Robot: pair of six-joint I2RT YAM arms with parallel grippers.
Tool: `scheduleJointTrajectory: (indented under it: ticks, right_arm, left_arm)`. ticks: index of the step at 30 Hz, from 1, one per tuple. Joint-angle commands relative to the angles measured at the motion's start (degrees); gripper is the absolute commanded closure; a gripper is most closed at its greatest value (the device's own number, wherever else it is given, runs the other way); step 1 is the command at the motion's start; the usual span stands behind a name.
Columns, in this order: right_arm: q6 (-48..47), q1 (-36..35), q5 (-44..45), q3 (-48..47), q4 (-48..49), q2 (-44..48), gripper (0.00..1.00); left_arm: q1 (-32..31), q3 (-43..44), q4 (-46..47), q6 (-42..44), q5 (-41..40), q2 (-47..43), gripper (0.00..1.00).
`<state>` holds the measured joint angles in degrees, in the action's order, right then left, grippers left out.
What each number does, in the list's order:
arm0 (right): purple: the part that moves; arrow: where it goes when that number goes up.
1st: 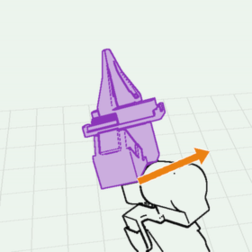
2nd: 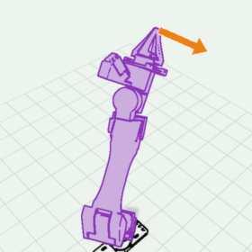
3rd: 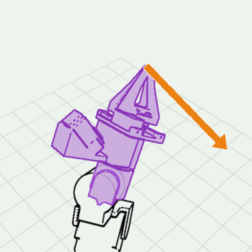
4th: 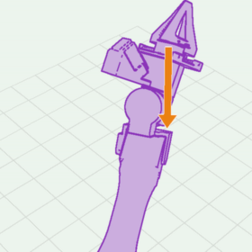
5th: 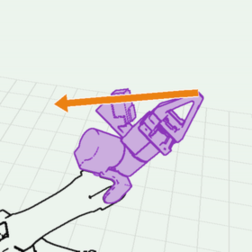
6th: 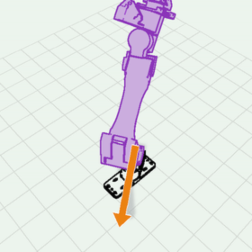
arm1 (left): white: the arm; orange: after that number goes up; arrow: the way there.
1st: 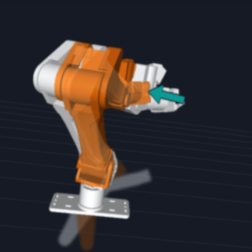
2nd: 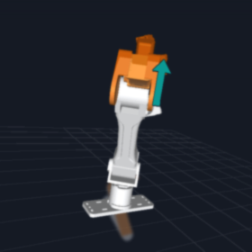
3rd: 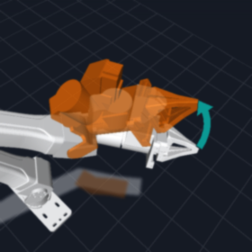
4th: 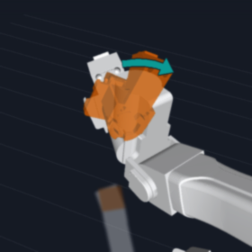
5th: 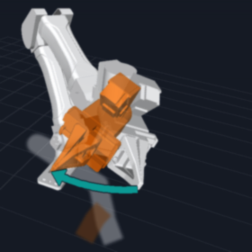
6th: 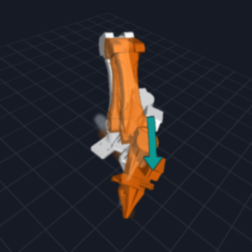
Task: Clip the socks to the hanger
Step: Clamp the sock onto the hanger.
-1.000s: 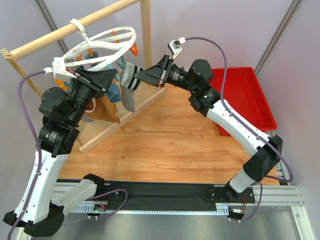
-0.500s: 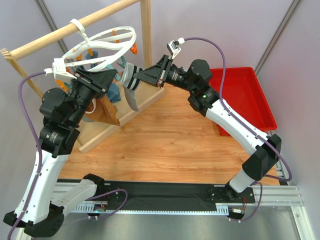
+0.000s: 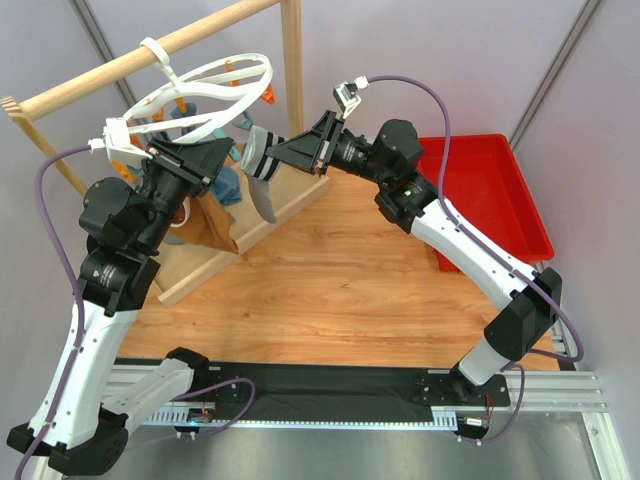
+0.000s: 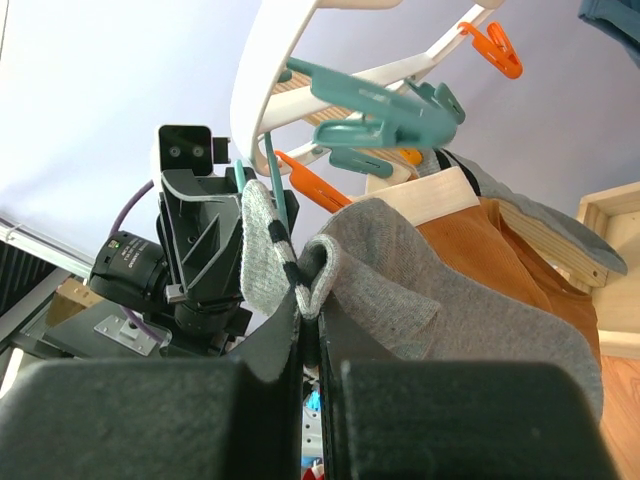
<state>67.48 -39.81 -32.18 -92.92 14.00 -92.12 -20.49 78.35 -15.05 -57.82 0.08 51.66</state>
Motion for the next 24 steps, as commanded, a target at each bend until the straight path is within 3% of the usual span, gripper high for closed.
scheduleJointTrajectory:
  ticks: [1, 24]
  right_arm:
    - [-0.6, -0.53, 0.9, -1.47, 1.21, -0.7, 1.0]
    - [-1.56, -1.32, 1.51, -1.82, 0.07, 0.44, 1.0]
  left_arm:
    - [0.36, -0.12, 3.45, -0.54, -0.69, 0.02, 1.0]
    - [0.36, 0.14, 2.66, 1.75, -1.66, -0.33, 1.0]
